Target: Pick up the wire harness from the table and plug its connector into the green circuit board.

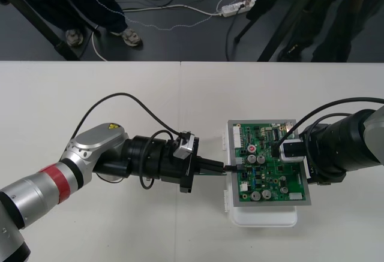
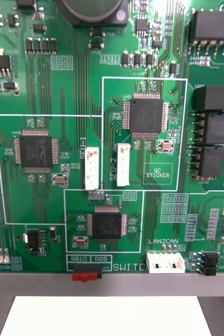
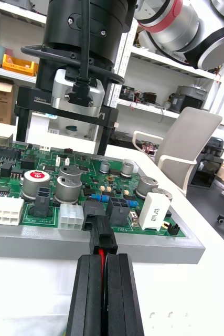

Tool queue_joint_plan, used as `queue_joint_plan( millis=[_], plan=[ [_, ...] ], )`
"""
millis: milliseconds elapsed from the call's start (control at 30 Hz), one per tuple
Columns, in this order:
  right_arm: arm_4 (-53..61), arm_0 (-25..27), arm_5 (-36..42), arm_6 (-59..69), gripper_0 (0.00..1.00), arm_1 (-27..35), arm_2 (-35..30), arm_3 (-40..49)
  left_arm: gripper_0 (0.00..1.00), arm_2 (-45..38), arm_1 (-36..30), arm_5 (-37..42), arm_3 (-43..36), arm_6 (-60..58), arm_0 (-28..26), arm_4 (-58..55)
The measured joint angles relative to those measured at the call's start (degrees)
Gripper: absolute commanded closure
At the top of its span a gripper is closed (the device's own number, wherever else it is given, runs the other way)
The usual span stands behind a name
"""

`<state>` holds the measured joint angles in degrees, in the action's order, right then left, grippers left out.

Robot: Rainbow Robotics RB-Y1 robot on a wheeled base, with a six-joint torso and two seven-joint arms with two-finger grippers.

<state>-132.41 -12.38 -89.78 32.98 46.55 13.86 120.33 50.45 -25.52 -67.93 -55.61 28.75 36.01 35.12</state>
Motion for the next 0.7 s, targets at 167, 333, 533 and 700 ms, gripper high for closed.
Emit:
queue_joint_plan(
  millis=[167,333,533,700],
  plan=[
    [0.0,0.0,-0.03,0.0,0.0,0.0,0.0,-0.11,1.0,0.0,0.0,0.46,-0.24,0.0,0.0,-0.05],
    [0.02,0.0,-0.04,0.0,0.0,0.0,0.0,-0.16,1.0,0.0,0.0,0.79,-0.29,0.0,0.0,-0.17],
    [0.04,0.0,-0.06,0.0,0.0,0.0,0.0,-0.2,1.0,0.0,-0.01,0.94,-0.39,0.0,0.0,-0.18],
    [0.04,0.0,-0.1,0.0,0.0,0.0,0.0,-0.23,1.0,0.0,-0.02,1.05,-0.51,0.0,0.0,-0.18]
  ],
)
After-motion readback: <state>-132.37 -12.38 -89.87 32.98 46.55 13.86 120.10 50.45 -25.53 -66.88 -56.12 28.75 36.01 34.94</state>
